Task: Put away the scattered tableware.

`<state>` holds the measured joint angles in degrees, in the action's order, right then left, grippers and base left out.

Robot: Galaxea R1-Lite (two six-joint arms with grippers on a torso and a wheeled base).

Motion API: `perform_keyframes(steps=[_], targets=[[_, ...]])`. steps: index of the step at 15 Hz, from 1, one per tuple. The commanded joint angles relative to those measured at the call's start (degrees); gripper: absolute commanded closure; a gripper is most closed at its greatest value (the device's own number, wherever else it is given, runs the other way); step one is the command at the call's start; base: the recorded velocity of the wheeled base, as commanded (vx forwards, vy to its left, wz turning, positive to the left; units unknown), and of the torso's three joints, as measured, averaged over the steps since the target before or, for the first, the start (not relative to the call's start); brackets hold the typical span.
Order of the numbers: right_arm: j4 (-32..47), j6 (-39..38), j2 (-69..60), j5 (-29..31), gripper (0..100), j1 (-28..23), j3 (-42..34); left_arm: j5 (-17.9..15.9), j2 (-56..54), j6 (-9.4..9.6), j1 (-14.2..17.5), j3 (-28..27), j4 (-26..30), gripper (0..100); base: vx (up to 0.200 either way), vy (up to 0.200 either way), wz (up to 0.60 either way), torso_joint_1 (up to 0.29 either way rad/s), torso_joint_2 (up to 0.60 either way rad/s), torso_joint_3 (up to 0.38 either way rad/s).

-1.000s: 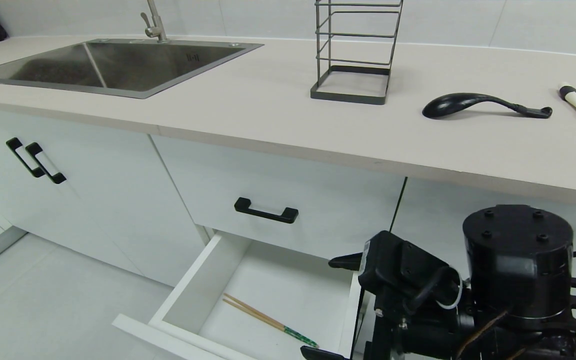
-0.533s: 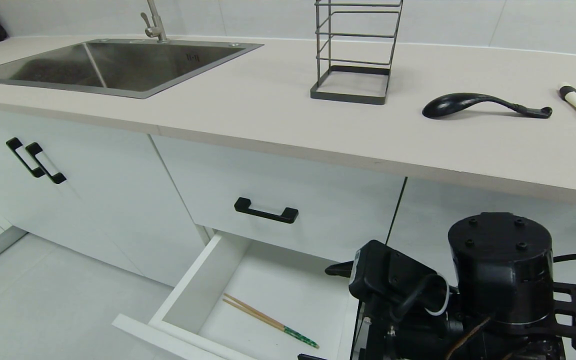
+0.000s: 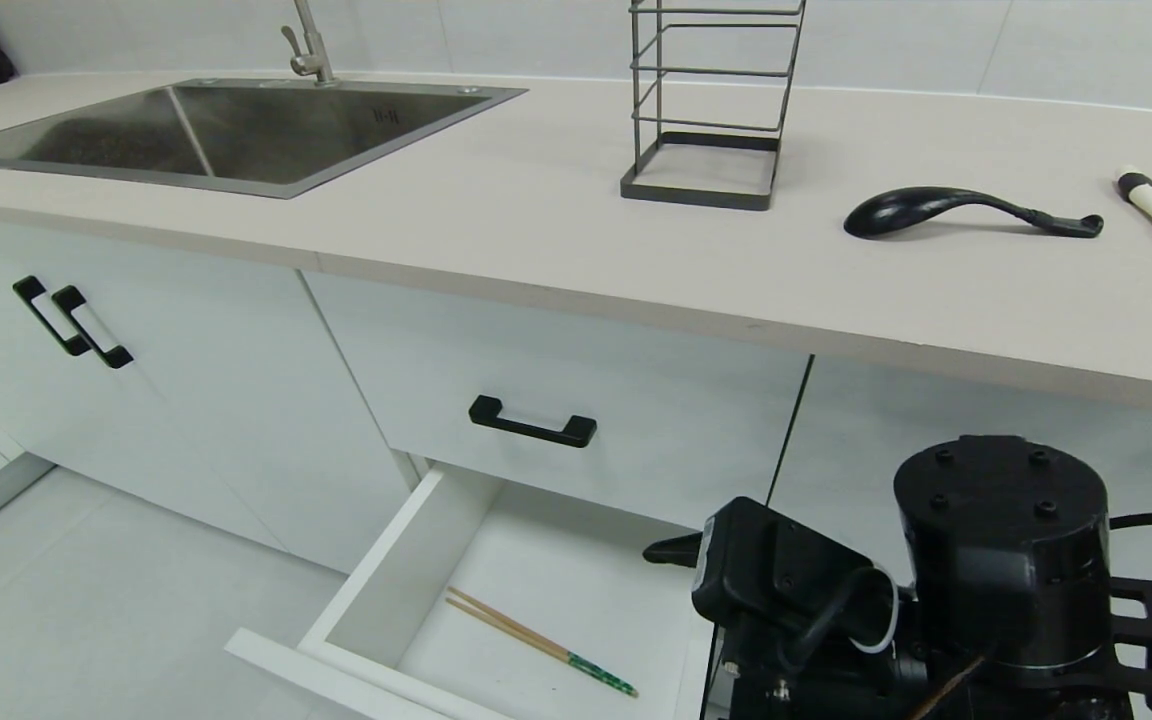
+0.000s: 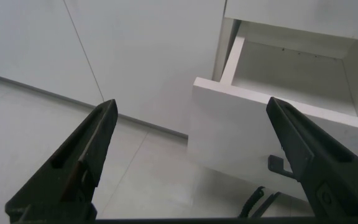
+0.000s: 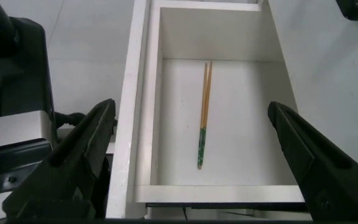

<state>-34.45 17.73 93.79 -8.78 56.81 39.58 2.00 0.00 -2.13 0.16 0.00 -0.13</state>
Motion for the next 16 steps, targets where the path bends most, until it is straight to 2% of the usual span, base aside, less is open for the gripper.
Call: perform_keyframes(steps=[1,6,14,16], targets=[[-0.1,0.0,-0.2,0.0,0,0.2,-0.3,0.0,0.0,-0.06,0.0,0.0,-0.1,0,0.0,0.0,0.0,0.119,-0.17,-0.032],[-0.1,-0.1,-1.0,0.0,0,0.3,-1.8,0.0,0.0,0.02,0.0,0.0,0.0,0,0.0,0.0,0.0,0.232,-0.13,-0.123],[0.1,-0.1,-1.1,0.0,0,0.4,-1.8,0.0,0.0,0.02,0.0,0.0,0.0,0,0.0,0.0,0.0,0.209,-0.56,-0.204],[1.0,-0.1,-1.2,0.0,0,0.4,-1.8,0.0,0.0,-0.06,0.0,0.0,0.0,0,0.0,0.0,0.0,0.073,-0.48,-0.224]])
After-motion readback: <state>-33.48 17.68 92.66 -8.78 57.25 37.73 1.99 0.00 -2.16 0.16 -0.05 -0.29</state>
